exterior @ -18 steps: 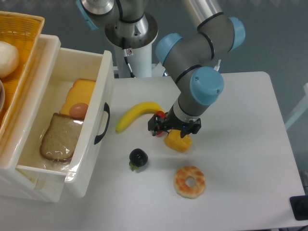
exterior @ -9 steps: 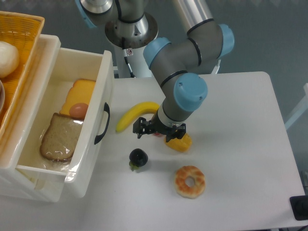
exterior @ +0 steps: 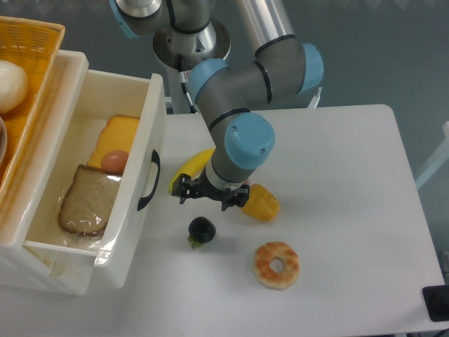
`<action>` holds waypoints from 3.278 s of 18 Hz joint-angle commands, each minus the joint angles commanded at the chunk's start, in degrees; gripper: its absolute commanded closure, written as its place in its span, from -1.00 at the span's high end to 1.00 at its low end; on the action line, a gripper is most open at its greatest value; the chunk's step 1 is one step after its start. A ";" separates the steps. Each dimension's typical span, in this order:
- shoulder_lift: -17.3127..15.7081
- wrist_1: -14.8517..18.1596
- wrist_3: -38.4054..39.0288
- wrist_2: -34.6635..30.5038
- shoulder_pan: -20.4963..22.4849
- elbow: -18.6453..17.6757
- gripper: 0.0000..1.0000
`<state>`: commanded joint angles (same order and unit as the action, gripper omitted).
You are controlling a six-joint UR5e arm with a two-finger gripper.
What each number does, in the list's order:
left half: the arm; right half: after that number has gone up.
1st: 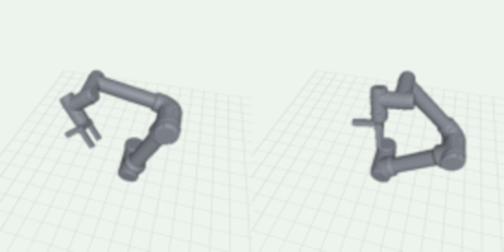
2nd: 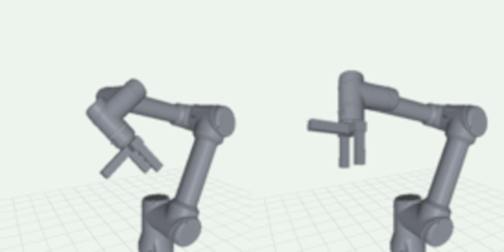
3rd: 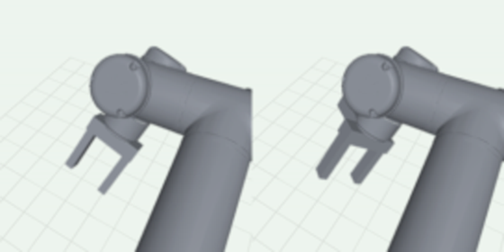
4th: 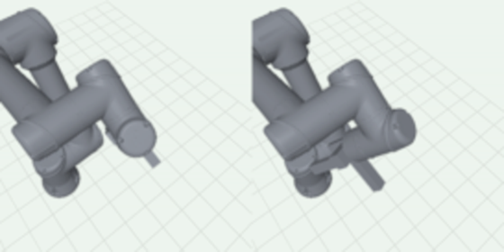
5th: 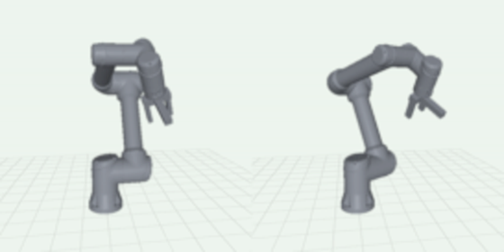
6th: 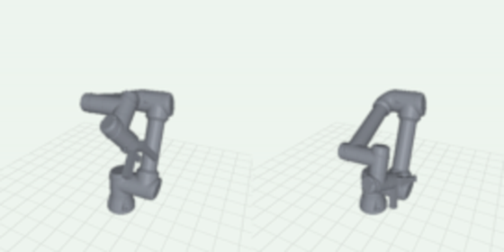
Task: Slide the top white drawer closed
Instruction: 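Bring the gripper against the front panel of the open drawer, then push the drawer front with the gripper into the cabinet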
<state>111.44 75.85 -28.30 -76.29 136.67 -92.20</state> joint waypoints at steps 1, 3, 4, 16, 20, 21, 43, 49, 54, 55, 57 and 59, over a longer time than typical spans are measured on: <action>0.09 0.00 0.00 0.00 -0.09 0.00 1.00; 0.09 0.09 -0.17 0.09 -0.18 0.00 1.00; 0.09 0.09 -0.18 0.61 -0.09 0.00 1.00; -0.35 0.26 -0.18 1.23 -0.97 0.00 1.00; -0.44 0.26 -0.26 1.23 -1.14 0.00 1.00; -0.44 0.26 -0.26 1.23 -1.32 0.00 1.00; -2.19 1.50 -0.53 4.39 -5.10 -0.09 1.00; -2.28 1.23 -0.44 4.13 -7.03 -0.18 1.00; -2.46 1.06 -0.18 3.87 -8.79 -0.18 1.00; -2.55 1.06 -0.26 3.95 -8.79 -0.09 1.00; -2.63 1.06 -0.35 4.04 -8.88 -0.09 1.00; -2.64 1.06 -0.35 3.96 -9.05 -0.09 1.00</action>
<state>108.81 76.90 -28.65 -72.33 127.62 -92.29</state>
